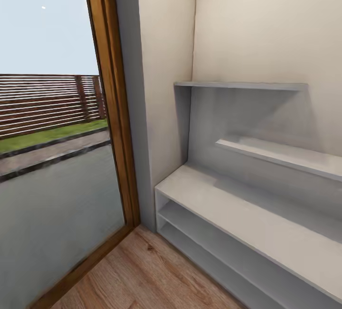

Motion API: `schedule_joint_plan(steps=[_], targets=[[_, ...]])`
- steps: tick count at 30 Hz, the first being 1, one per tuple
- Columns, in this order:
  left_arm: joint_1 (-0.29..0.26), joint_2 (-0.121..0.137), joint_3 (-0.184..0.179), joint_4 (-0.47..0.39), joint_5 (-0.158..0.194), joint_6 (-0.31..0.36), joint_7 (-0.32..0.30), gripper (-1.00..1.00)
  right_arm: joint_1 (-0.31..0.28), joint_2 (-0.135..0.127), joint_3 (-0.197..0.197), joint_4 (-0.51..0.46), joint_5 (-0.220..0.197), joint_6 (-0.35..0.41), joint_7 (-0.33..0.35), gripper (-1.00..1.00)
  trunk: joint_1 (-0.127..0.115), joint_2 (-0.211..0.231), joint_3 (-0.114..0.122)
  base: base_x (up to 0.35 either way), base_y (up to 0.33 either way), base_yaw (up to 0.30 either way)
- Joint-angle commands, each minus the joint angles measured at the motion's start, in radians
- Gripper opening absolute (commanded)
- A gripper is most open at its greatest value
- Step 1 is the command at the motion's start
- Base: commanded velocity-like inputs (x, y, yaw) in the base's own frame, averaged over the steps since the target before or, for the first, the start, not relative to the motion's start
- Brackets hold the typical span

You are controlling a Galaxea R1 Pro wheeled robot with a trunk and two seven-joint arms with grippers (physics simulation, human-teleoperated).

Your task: Pick up the two gym shoes and the two sandals from the corridor floor and place them onto the hallstand (shoe rack) in the corridor, making sure they are on the rack and not on the floor. Arrange them so the two gym shoes are next to each other and the two sandals are next to each other.

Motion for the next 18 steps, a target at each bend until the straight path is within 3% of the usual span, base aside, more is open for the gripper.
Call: schedule_joint_plan(steps=[1, 6, 12, 18], targets=[[-0.006, 0.006, 0.006, -0.006, 0.006, -0.006, 0.002, 1.0, -0.006, -0.006, -0.006, -0.006, 0.002, -0.006, -0.006, 1.0, 0.0, 0.0, 0.0, 0.0, 0.0, 0.0], [-0.035, 0.028, 0.01, -0.034, 0.034, -0.034, -0.002, 1.0, -0.014, -0.004, -0.002, -0.034, 0.001, -0.034, -0.002, 1.0, 0.0, 0.0, 0.0, 0.0, 0.0, 0.0], [0.0, -0.005, 0.002, -0.001, 0.003, -0.011, -0.006, 1.0, -0.022, 0.03, -0.003, -0.049, 0.002, -0.011, -0.002, 1.0, 0.0, 0.0, 0.0, 0.0, 0.0, 0.0], [0.013, -0.004, 0.002, 0.017, 0.002, 0.019, -0.005, 1.0, -0.023, 0.049, -0.005, -0.041, 0.003, 0.019, -0.002, 1.0, 0.0, 0.0, 0.0, 0.0, 0.0, -0.001]])
